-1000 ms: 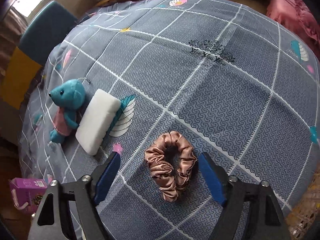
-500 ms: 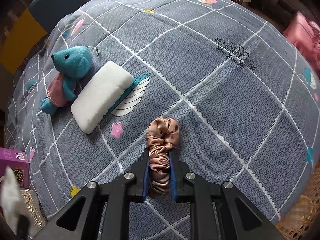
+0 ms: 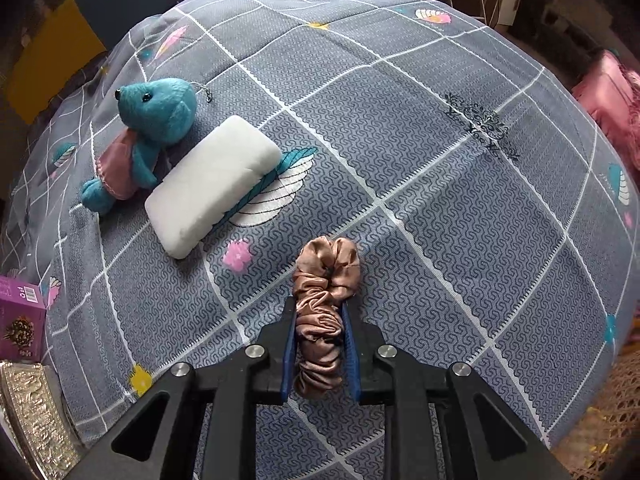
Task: Organize soft objects
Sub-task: 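Release the wipes pack into the gold tray with the left tool while the right holds the scrunchie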
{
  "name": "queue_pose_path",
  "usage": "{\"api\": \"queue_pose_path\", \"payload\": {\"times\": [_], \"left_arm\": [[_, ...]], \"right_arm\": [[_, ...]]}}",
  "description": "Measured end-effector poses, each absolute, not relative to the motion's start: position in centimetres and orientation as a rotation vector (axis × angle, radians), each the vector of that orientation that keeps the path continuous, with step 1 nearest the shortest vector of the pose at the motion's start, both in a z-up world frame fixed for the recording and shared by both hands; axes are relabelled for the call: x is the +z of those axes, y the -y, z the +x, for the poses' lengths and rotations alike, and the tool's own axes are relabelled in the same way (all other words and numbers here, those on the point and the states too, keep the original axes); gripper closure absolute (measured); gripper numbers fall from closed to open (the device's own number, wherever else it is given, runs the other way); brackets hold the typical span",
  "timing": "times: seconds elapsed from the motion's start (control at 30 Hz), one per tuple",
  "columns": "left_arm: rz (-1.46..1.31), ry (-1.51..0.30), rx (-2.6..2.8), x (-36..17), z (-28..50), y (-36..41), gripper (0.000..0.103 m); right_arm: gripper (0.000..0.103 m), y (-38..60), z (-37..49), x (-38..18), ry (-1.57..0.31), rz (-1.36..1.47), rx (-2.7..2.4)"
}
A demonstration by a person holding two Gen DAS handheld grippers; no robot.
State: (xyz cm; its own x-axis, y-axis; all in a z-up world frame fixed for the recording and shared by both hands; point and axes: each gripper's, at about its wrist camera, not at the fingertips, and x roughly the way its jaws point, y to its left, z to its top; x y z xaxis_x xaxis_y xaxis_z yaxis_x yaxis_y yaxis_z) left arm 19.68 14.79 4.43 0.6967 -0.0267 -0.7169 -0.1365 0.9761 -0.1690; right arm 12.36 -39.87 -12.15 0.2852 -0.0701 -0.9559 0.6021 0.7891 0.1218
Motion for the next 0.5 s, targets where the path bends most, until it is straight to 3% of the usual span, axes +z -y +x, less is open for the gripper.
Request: {"api": "queue_pose_path", "payload": {"times": [0.2, 0.5], "left_arm": [[-0.325, -0.854, 0.179, -0.3, 13.2, -23.6, 0.056], [-0.516, -0.894, 0.33, -6.6, 4.3, -30.4, 0.056]], "right_arm": [[0.078, 38.3, 13.0, -12.5, -1.226, 0.447, -0.478], [0.078, 36.6, 13.5, -12.5, -1.226, 0.341, -0.478]]}}
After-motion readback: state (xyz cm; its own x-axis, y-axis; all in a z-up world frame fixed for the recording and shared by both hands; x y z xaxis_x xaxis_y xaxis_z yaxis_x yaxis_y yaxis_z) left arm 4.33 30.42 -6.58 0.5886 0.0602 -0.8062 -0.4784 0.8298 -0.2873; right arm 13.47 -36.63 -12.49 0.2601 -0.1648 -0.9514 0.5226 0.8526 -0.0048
